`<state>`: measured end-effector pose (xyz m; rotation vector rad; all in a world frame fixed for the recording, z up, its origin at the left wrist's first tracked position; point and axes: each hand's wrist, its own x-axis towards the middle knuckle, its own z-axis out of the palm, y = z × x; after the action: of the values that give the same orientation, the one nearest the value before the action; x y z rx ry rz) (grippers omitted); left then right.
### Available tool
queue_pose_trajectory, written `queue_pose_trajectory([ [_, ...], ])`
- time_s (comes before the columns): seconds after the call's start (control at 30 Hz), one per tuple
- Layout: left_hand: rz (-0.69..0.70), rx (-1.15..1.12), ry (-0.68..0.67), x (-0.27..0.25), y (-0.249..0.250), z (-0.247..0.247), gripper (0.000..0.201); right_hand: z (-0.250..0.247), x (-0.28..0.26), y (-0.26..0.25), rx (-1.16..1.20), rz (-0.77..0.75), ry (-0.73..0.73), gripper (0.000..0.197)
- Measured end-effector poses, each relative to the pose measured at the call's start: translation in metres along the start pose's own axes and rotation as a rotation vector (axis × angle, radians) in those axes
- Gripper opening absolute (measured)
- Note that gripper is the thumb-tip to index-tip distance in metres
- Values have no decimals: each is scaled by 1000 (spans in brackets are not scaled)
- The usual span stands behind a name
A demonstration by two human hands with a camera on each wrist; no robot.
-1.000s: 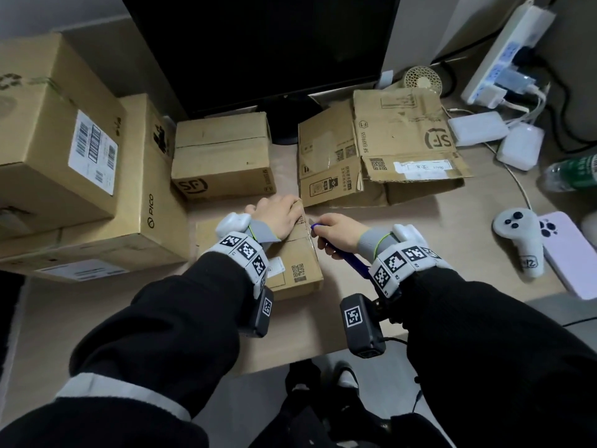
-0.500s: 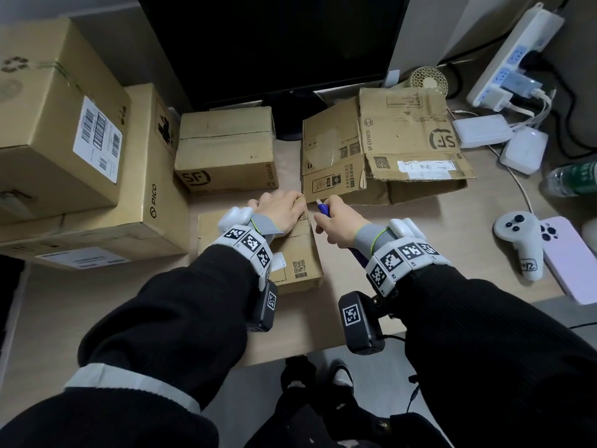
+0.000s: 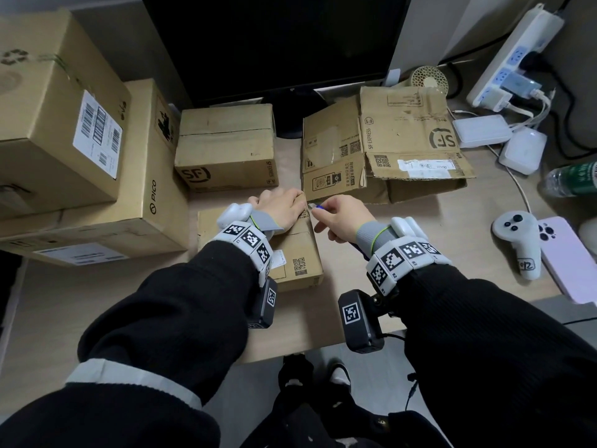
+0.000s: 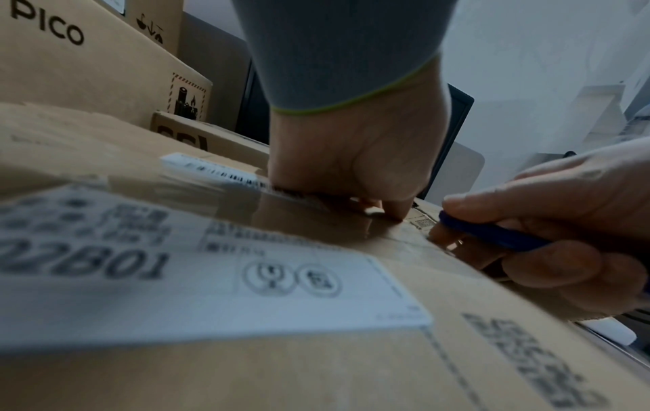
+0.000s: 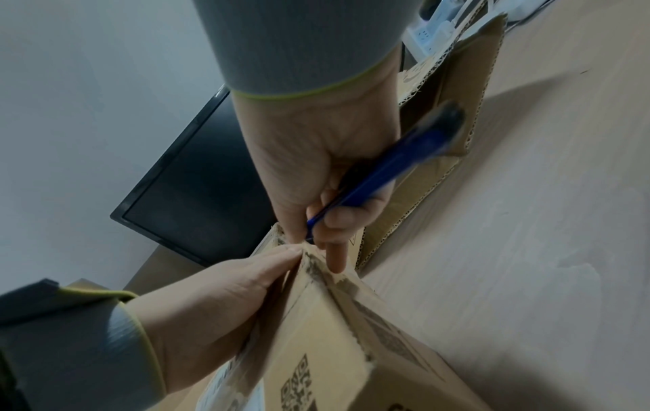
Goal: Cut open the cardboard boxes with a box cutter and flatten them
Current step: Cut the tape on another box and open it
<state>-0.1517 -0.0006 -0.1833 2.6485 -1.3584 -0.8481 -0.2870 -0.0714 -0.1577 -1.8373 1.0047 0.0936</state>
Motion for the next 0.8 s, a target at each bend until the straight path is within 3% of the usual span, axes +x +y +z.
queue_pose_trajectory([
  [0.8,-5,-43,-8,-1,0,-2,39,10,12,4,-46,31,35,33],
])
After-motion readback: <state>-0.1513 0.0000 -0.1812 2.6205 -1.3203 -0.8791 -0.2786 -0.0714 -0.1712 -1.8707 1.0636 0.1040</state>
